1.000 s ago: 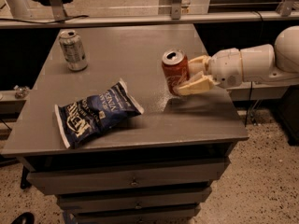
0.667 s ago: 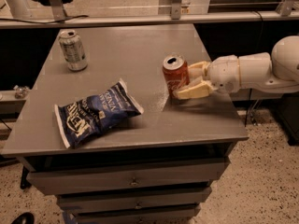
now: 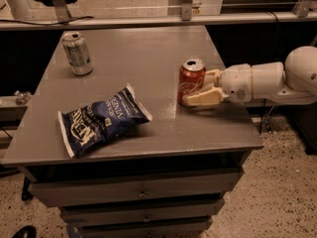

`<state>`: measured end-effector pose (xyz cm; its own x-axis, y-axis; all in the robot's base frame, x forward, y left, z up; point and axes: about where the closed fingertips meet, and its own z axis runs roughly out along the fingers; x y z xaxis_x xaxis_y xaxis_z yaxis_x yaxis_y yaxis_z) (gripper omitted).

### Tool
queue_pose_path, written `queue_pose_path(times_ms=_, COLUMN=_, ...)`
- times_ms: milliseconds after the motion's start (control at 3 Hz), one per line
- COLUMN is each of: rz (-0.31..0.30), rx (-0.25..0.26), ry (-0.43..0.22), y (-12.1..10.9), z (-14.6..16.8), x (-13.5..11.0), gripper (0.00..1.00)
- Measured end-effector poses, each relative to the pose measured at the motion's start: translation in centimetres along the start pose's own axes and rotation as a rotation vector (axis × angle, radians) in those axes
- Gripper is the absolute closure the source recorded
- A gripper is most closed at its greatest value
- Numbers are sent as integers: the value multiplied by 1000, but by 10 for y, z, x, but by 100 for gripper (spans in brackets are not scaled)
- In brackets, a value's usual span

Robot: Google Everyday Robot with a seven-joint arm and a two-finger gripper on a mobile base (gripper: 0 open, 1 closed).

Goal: Place coke can upright

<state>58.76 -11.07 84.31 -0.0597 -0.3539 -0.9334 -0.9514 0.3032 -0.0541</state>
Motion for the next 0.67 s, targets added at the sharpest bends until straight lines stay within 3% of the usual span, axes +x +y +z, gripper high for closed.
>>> queue_pose_path(times_ms=667, rz=30, rx=7, ry=10, y=-2, z=-1, x=4, gripper=35)
